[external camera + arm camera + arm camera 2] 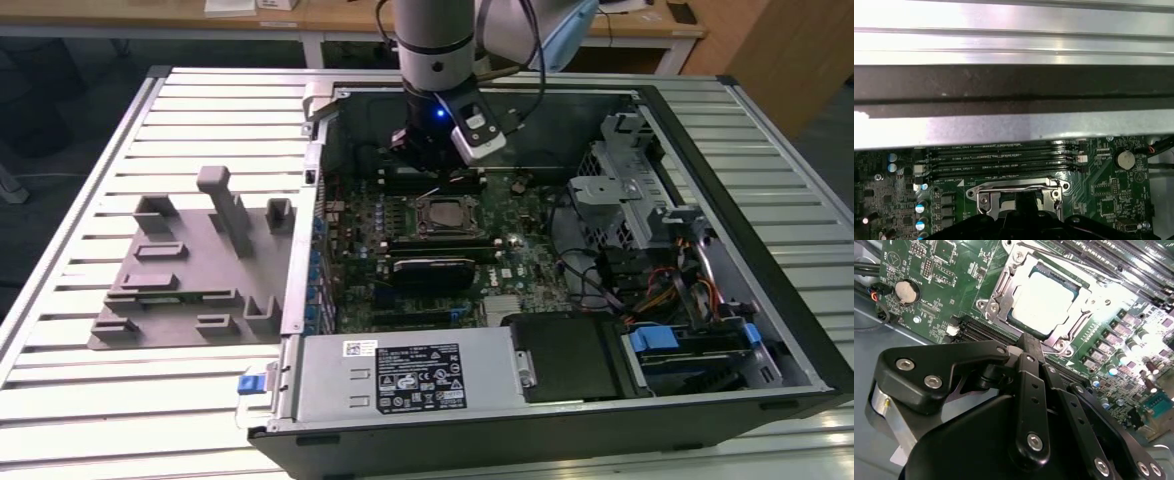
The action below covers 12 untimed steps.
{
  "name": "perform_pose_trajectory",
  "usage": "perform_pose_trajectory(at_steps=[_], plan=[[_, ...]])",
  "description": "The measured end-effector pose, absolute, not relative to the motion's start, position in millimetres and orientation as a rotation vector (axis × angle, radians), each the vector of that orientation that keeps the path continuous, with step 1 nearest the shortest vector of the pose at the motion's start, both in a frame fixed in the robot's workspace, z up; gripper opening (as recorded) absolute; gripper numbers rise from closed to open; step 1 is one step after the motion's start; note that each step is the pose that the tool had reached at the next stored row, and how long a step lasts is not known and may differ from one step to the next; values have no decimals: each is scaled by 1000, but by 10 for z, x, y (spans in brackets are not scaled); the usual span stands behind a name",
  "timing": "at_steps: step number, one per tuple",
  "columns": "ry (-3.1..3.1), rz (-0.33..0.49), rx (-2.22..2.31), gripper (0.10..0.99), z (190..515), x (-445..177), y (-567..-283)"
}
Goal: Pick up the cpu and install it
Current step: 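Install the first cpu locking lever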
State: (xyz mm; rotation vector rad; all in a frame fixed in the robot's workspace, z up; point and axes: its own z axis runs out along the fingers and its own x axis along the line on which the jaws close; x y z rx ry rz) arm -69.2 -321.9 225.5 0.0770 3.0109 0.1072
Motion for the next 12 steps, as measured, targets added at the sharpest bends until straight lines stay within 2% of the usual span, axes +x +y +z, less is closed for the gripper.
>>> perform_pose_trajectory(at_steps=[12], plan=[[3010, 138, 79, 106, 2187, -690, -3164]])
